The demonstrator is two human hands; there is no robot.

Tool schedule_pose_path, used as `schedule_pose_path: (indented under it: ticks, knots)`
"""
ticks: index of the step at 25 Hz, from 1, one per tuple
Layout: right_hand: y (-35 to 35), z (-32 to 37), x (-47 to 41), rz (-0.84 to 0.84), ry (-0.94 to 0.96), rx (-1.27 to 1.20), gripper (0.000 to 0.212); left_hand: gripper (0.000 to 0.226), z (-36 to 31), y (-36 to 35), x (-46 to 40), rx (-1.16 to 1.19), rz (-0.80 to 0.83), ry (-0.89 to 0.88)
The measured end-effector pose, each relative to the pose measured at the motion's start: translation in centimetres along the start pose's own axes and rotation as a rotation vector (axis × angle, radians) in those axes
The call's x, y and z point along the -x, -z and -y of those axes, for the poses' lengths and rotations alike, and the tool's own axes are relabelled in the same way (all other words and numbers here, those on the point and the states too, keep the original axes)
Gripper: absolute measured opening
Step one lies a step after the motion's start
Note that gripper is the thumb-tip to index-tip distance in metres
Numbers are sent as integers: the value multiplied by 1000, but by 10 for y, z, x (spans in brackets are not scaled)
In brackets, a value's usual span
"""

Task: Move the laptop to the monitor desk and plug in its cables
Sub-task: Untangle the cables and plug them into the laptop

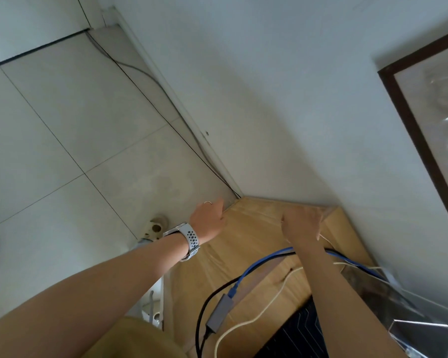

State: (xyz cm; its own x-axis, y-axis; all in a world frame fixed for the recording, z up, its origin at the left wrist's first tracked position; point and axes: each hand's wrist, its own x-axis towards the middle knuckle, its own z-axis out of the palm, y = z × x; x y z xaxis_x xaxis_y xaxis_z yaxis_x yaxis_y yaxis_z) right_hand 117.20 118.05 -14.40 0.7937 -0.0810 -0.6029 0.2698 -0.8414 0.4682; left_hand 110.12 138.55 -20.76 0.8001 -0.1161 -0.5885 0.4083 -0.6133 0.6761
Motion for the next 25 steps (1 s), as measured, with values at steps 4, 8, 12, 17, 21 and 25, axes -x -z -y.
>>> schedule_pose_path:
  ticks: [4,8,12,17,21,25]
  knots:
    - [8,-6,27,-41,42,-239,13,22,-8,-4,1,-97,7,-46]
    - [17,-27,59,-152,87,-388,12,33,-27,-7,12,-198,61,-128]
    - [15,-55,87,-213,53,-804,38,29,-34,-11,29,-245,197,-220]
    - [18,-66,117,-312,-19,-1083,44,54,-43,-6,51,-66,200,-237]
    - [15,-69,136,-260,30,-1088,38,53,-73,-3,61,-123,139,-405]
    - [2,-72,147,-294,-18,-1195,39,22,-94,1,71,-184,215,-437]
